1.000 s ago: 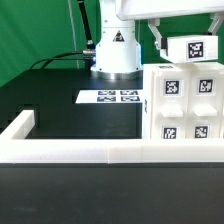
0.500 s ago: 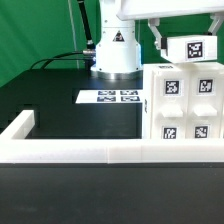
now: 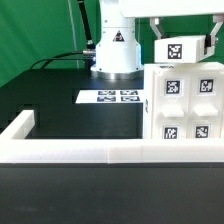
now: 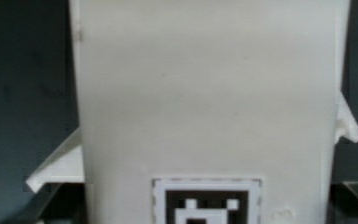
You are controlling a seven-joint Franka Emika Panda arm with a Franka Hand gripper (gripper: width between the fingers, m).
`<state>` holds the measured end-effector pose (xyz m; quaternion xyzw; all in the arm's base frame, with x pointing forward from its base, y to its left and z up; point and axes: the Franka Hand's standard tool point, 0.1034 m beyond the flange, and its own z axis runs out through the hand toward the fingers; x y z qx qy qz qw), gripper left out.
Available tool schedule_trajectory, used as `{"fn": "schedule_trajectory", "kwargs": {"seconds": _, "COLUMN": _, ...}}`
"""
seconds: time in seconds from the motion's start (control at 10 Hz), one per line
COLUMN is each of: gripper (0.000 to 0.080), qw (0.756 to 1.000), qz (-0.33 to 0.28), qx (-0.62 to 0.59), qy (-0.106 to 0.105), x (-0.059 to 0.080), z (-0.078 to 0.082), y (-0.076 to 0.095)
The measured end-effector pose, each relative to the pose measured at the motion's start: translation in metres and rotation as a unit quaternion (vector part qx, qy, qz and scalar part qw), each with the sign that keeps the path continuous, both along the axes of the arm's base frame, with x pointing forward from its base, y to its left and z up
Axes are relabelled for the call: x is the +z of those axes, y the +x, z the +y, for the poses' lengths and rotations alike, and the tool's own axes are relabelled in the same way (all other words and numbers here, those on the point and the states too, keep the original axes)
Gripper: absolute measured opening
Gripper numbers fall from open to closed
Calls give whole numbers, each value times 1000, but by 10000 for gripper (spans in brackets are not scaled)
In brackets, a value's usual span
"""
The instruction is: Assemble cabinet
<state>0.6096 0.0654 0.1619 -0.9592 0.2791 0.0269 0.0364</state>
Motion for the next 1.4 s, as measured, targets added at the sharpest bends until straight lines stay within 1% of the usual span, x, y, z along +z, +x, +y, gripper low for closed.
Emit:
{"fn": "schedule_trajectory", "kwargs": {"seconds": 0.1, "gripper": 561, "qw": 998, "qz": 6, "qx": -68, "qy": 1, "x": 0, "z": 1, "y": 0}}
{"fn": "schedule_trajectory", "kwargs": {"seconds": 0.2, "gripper": 561, "qw": 994, "qz": 10, "qx": -109, "qy": 1, "x": 0, "z": 2, "y": -1}}
{"fn": "schedule_trajectory", "kwargs": {"seconds": 0.3, "gripper": 561, "qw": 985, "qz": 16, "qx": -171, "qy": 0, "x": -1, "z": 2, "y": -1}}
{"fn": "schedule_trajectory", "kwargs": {"seconds": 0.5, "gripper": 561, "qw": 970, "qz": 23, "qx": -242, "qy": -3, "x": -1, "z": 1, "y": -1}}
{"fn": "schedule_trajectory", "kwargs": {"seconds": 0.7, "gripper": 561, "qw": 947, "qz": 30, "qx": -319, "qy": -5, "x": -1, "z": 0, "y": -1}}
{"fn": "schedule_trajectory", "kwargs": {"seconds": 0.9, "gripper": 561, "qw": 926, "qz": 34, "qx": -376, "qy": -3, "x": -1, "z": 0, "y": 0}}
{"fn": "schedule_trajectory", "kwargs": {"seconds": 1.1, "gripper": 561, "qw": 887, "qz": 40, "qx": -459, "qy": -4, "x": -1, "z": 2, "y": 1}}
{"fn": "schedule_trajectory", "kwargs": {"seconds": 1.3, "gripper": 561, "qw": 868, "qz": 43, "qx": -494, "qy": -4, "x": -1, "z": 4, "y": 2}}
{"fn": "schedule_trajectory", "kwargs": {"seconds": 1.4, "gripper": 561, "qw": 864, "qz": 47, "qx": -501, "qy": -5, "x": 0, "z": 5, "y": 3}}
